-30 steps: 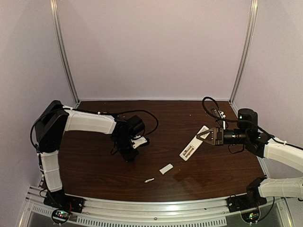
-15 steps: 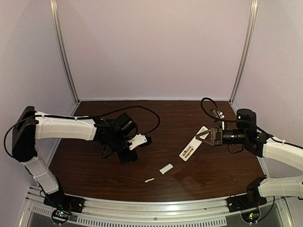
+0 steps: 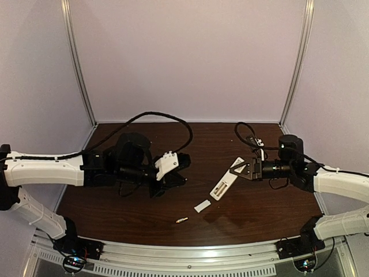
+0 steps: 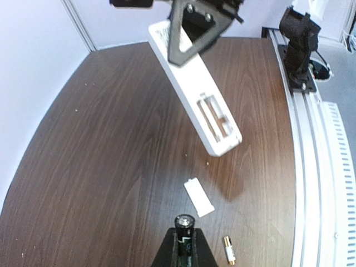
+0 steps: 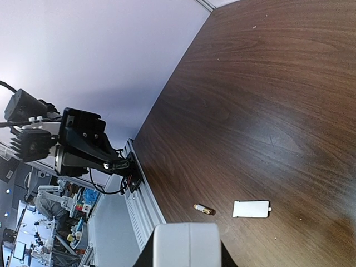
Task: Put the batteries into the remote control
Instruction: Place the battery in the battery compartment.
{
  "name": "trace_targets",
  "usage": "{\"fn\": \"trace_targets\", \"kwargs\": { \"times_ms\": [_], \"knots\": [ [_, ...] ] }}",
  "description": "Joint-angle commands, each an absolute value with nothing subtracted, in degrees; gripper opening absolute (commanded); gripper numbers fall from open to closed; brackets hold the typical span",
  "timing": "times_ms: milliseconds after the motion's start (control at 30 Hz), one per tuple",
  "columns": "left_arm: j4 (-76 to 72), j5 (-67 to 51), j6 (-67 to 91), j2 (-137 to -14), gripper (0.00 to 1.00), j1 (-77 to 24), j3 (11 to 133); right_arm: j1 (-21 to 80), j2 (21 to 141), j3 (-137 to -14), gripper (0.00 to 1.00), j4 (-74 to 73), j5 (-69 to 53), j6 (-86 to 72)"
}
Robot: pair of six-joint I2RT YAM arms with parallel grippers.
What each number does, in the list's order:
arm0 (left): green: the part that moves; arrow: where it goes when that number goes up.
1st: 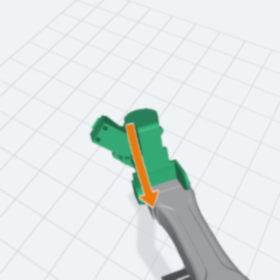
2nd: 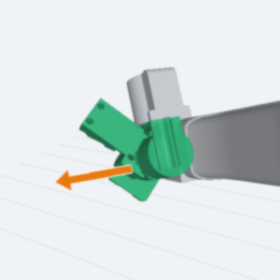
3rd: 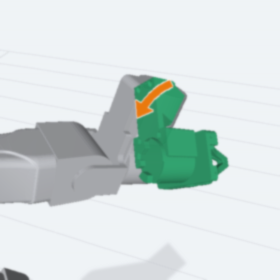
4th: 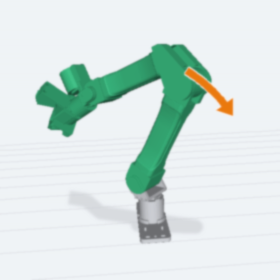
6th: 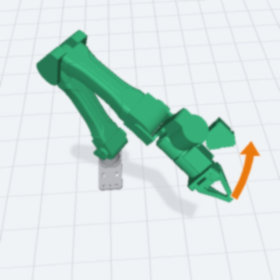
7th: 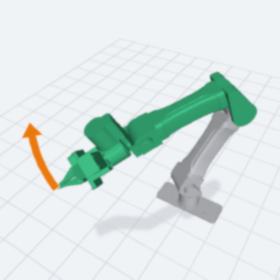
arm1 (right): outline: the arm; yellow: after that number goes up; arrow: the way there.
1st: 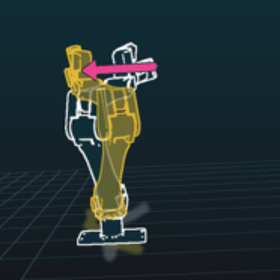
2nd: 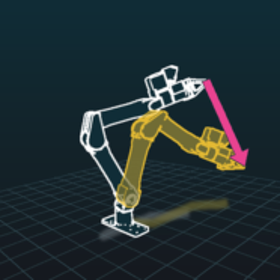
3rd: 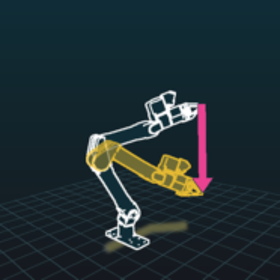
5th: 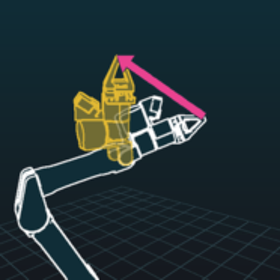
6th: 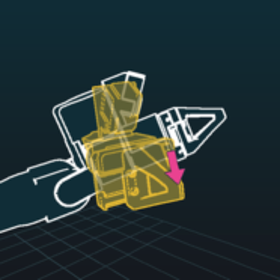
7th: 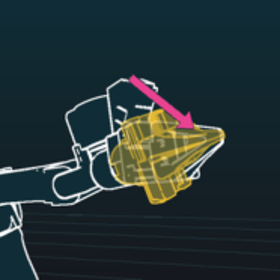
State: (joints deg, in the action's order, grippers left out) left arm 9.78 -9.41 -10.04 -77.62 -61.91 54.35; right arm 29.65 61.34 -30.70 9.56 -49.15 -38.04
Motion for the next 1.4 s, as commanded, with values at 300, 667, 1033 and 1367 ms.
{"fn": "trace_targets", "kwargs": {
  "times_ms": [300, 667, 1033, 1367],
  "knots": [
    [-8.88, -6.07, 3.01, -83.69, 0.0, -66.58, 57.56, 35.53, 66.27, -32.73, 0.0, 15.24, -41.26, -48.53],
    [-11.18, -8.36, 3.7, -91.22, 0.0, -68.68, 61.34, 36.3, 66.83, -32.26, 0.0, 16.17, -40.43, -51.85],
    [-10.63, -6.99, 3.69, -96.1, 0.0, -68.72, 63.69, 36.46, 66.55, -32.41, 0.0, 14.76, -40.08, -53.79],
    [-8.28, -2.65, 3.6, -99.18, 0.0, -68.79, 65.66, 36.48, 66.56, -32.87, 0.0, 13.29, -40.34, -53.9]
  ]
}}
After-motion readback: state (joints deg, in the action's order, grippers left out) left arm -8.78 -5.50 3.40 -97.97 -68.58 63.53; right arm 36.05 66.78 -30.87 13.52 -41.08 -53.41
